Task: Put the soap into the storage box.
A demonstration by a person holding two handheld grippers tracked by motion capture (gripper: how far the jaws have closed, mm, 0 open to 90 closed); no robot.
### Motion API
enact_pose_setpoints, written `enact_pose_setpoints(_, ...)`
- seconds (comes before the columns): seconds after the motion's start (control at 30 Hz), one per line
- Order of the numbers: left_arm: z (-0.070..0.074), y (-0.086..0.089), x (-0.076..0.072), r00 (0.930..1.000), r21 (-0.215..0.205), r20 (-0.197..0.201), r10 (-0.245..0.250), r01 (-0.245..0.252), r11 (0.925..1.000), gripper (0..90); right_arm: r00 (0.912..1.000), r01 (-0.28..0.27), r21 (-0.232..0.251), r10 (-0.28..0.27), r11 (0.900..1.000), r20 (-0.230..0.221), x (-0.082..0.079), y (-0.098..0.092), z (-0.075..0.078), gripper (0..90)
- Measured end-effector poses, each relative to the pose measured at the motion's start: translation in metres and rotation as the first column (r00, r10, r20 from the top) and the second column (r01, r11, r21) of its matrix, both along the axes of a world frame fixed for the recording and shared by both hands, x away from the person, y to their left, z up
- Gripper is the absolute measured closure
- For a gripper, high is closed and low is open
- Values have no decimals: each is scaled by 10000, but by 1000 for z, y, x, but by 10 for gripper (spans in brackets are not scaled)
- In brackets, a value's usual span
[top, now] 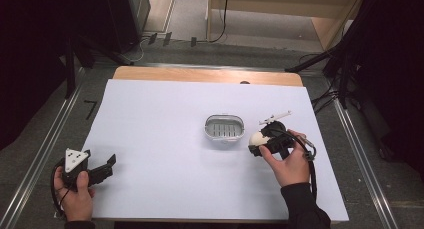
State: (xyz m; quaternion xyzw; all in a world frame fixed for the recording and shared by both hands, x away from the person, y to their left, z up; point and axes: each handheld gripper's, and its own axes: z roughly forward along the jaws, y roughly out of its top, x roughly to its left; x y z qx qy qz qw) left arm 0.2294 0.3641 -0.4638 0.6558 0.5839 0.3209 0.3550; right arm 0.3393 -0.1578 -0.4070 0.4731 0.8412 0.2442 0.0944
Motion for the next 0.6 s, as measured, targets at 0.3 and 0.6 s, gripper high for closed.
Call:
enact_pose_setpoints(0.3, 0, 0, 0, 10000, 19, 2, -6, 6, 10000, 144, 9998, -194, 6, 194, 9998, 11, 6, 12, 8, 254)
enact_pose_setpoints(0.6, 0, 0, 0, 10000, 18, -6, -9, 9, 10000, 144, 9991, -418, -17, 419, 9991, 103, 11, 23, 14, 255)
